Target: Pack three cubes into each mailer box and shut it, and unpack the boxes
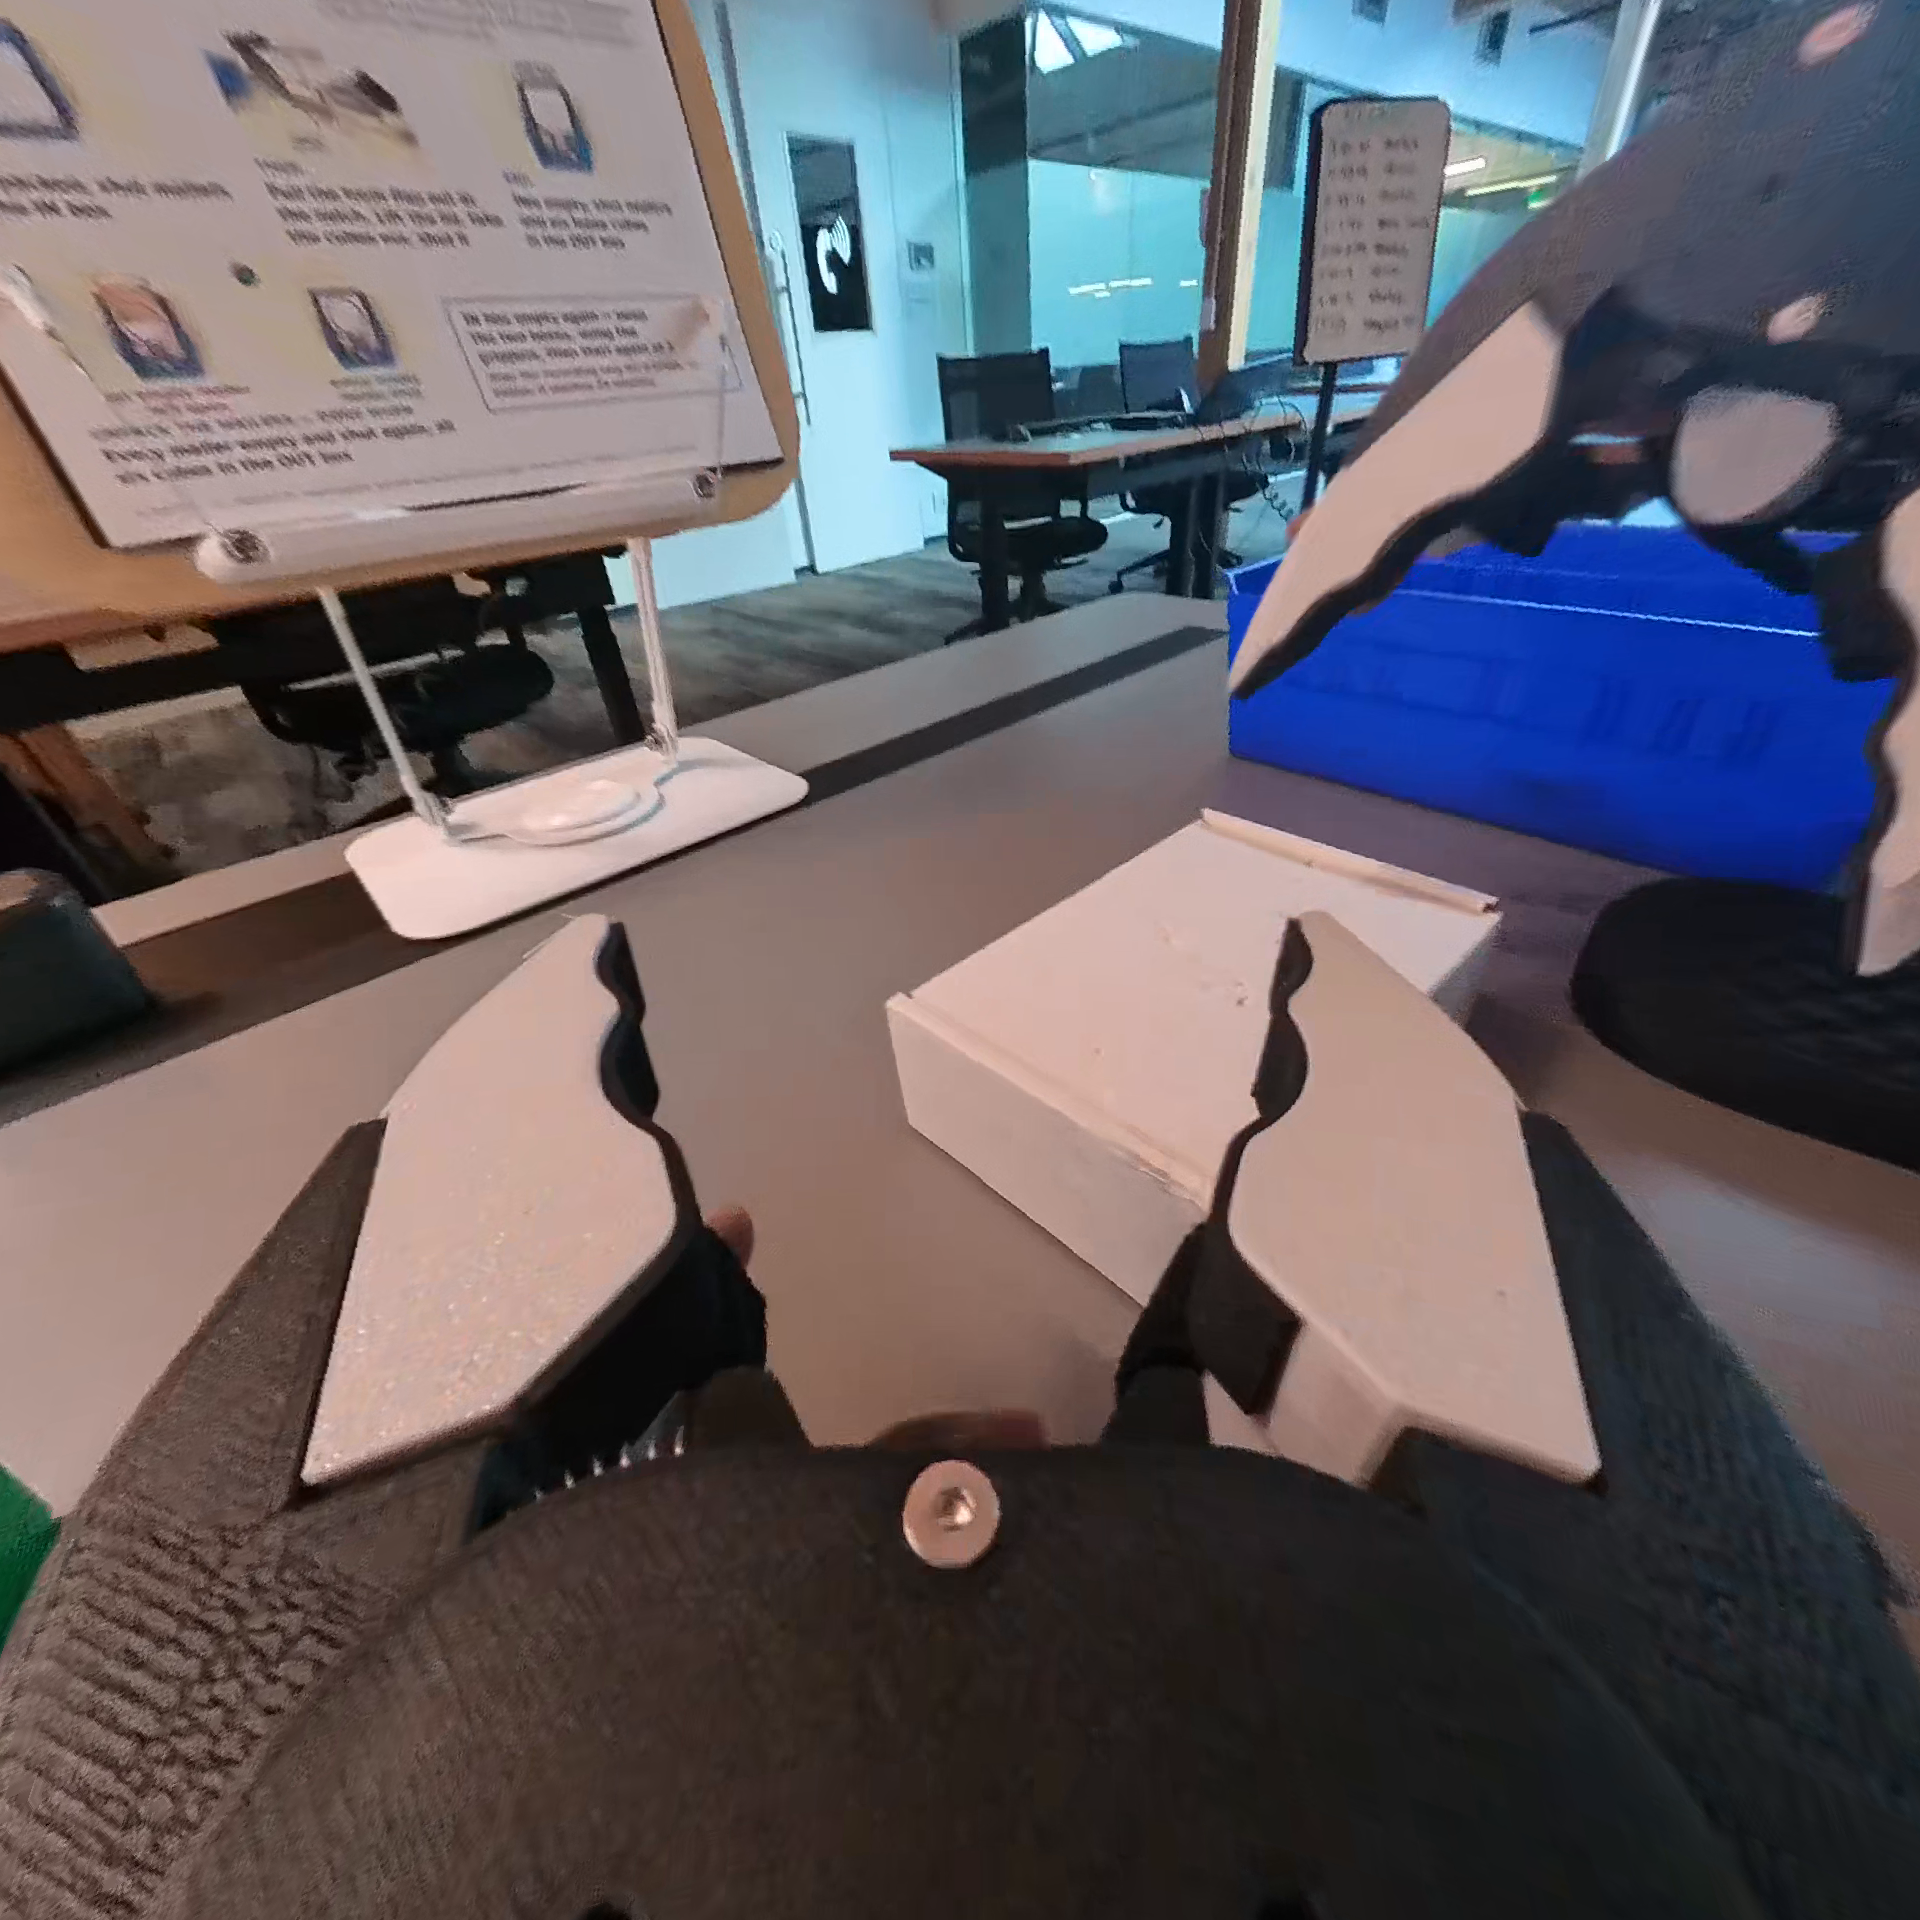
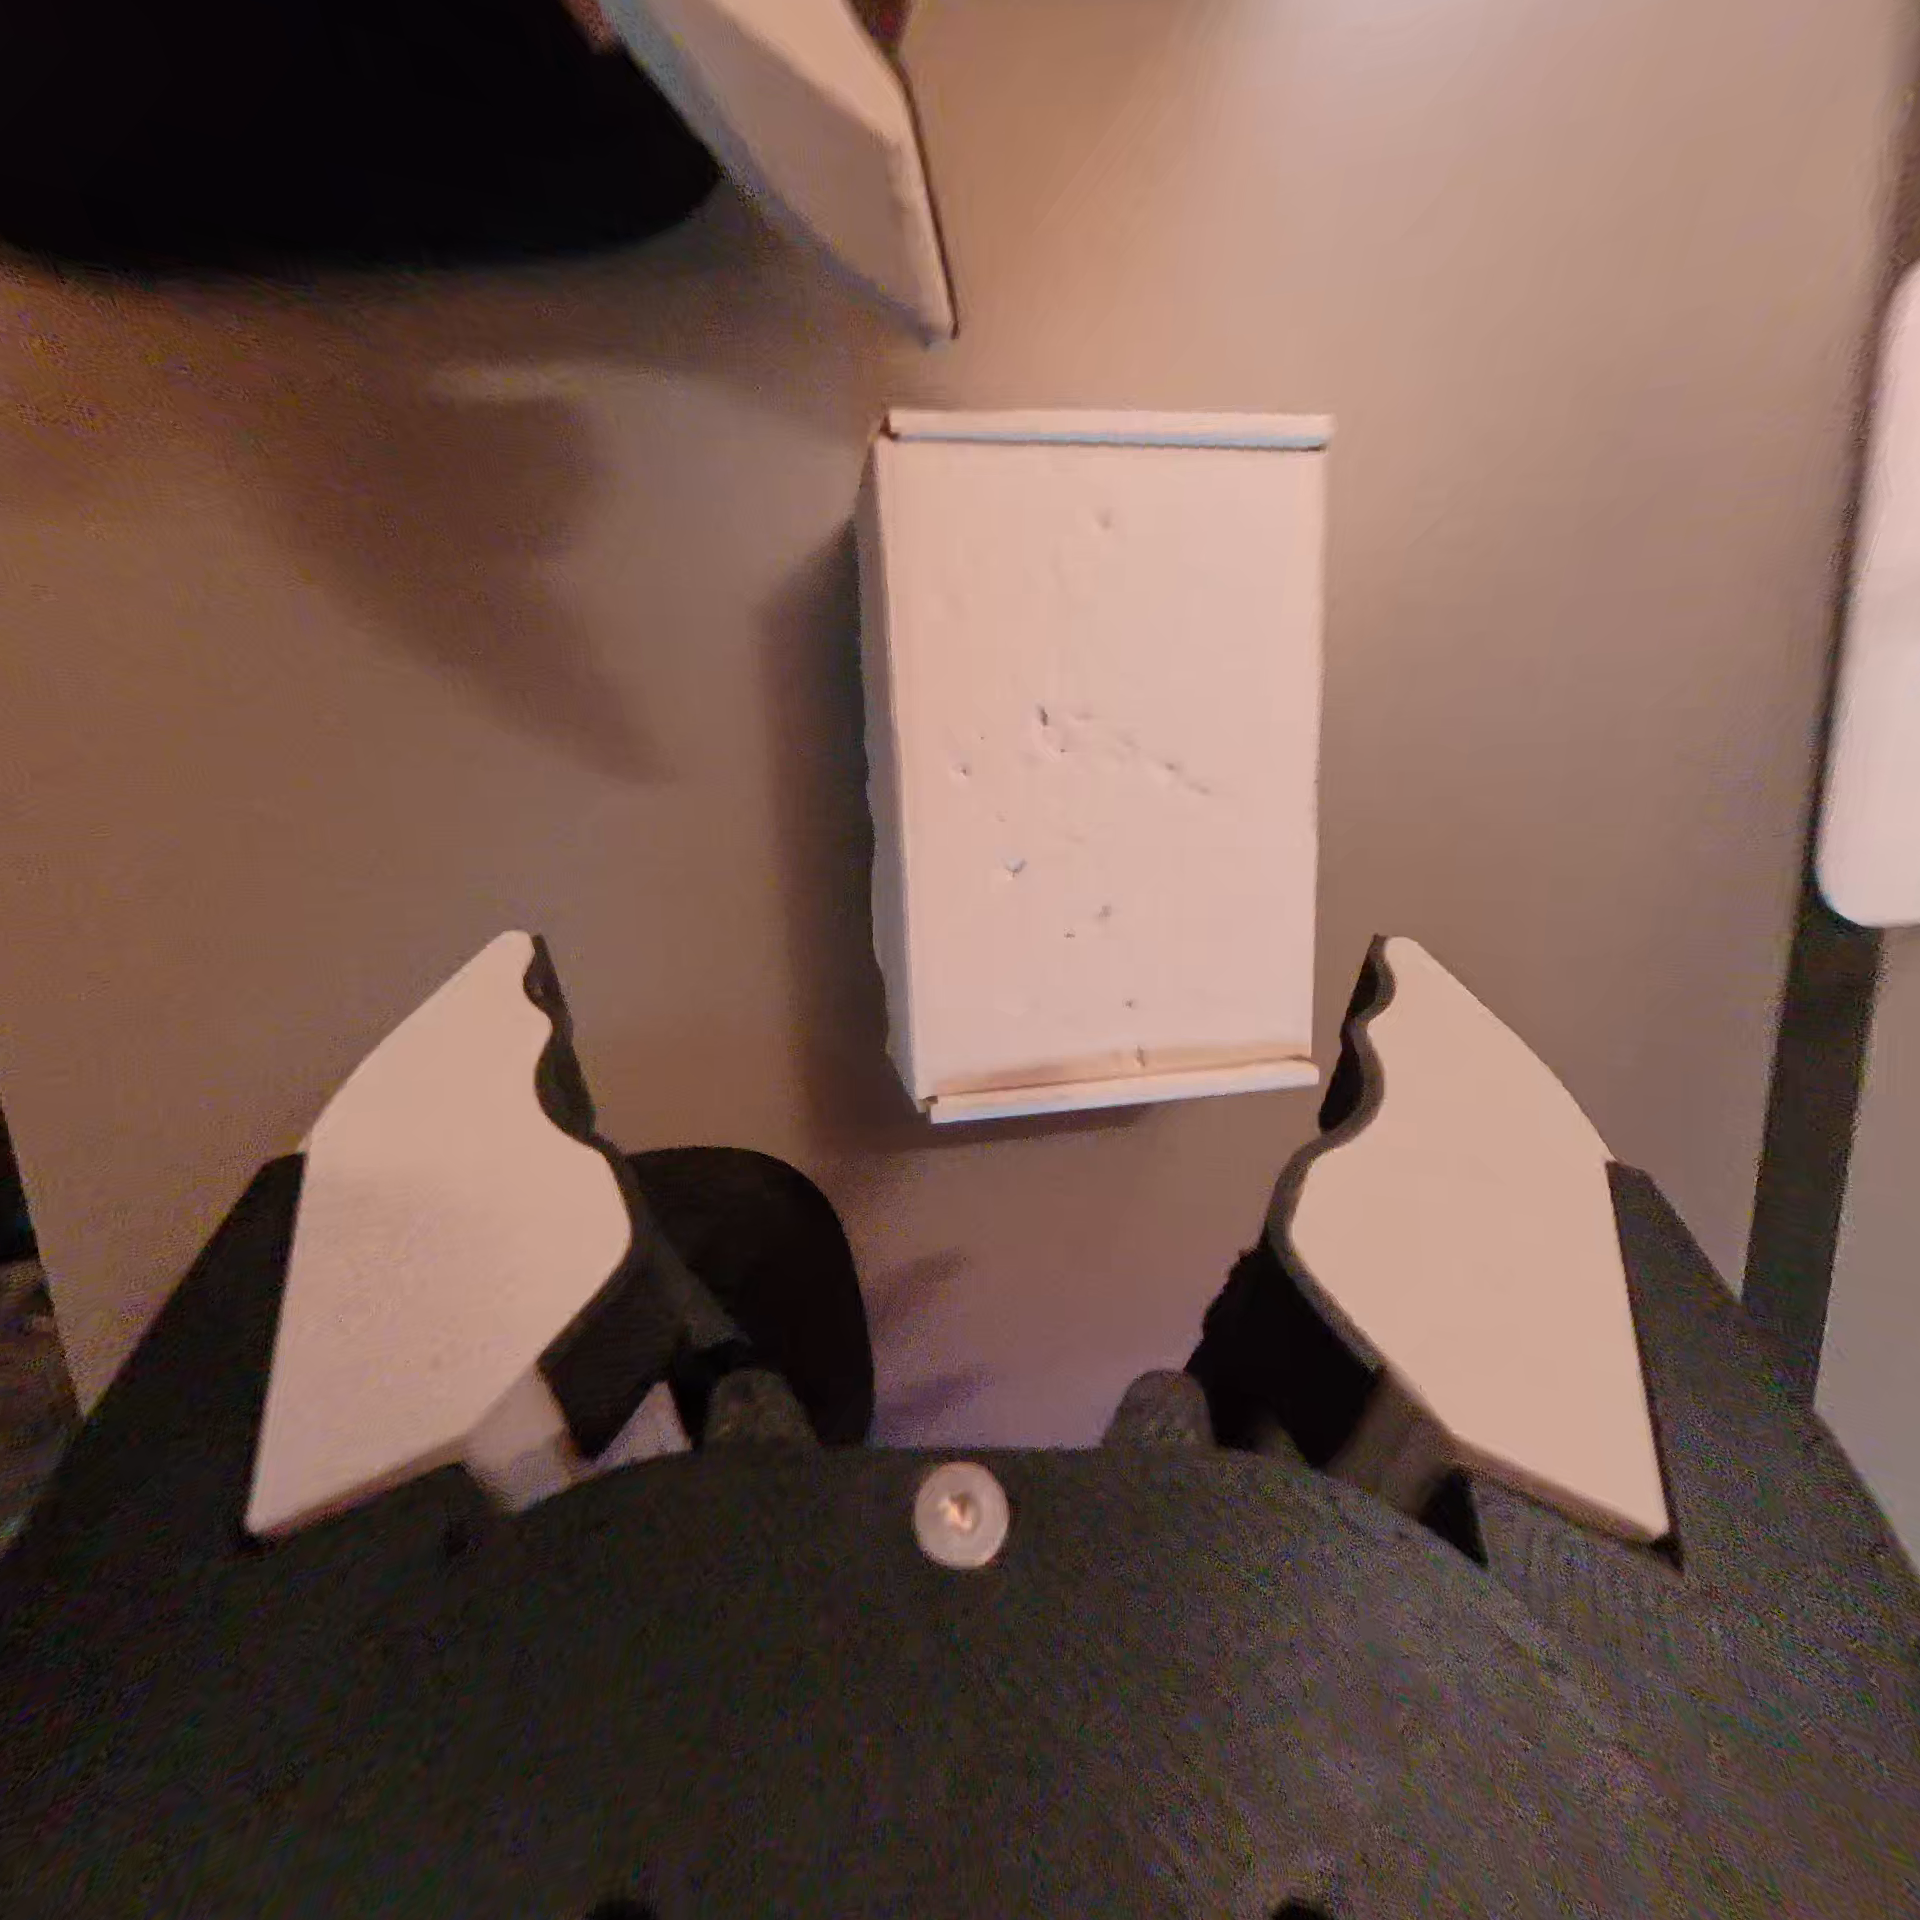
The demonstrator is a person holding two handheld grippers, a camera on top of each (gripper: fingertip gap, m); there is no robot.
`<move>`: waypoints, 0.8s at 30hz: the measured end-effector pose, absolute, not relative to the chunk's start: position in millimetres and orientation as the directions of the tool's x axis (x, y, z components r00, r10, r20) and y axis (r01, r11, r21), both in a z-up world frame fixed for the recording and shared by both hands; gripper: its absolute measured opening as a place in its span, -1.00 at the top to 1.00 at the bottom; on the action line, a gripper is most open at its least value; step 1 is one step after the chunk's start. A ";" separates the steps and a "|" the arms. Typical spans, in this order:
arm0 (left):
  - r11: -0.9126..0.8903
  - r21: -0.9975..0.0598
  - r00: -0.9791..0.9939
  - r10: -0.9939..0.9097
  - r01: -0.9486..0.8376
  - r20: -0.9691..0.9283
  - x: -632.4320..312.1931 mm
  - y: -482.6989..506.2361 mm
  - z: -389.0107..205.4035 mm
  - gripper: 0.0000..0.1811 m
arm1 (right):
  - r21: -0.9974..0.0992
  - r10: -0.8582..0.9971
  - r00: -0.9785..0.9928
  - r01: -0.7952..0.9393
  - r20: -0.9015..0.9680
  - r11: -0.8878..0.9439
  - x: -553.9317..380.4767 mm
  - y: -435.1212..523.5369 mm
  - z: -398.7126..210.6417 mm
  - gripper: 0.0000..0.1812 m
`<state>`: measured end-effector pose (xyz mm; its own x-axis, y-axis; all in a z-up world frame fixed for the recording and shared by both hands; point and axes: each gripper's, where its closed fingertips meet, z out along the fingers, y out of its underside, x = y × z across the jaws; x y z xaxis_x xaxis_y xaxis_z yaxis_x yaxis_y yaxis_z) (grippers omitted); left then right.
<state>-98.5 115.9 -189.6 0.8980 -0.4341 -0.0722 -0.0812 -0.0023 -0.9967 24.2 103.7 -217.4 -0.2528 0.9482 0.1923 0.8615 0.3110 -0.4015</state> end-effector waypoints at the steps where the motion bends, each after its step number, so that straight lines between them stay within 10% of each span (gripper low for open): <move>1: 0.005 -0.997 0.899 -0.431 -0.079 -0.074 -100.3 115.7 -188.3 -0.26 | -0.352 0.943 -0.291 0.876 0.160 0.330 21.3 106.0 -224.0 -0.54; 24: -0.018 -0.994 0.898 -0.432 -0.104 -0.086 -101.9 116.2 -197.0 -0.25 | -0.117 0.929 -0.352 0.924 0.110 0.364 -11.0 142.7 -296.8 -0.48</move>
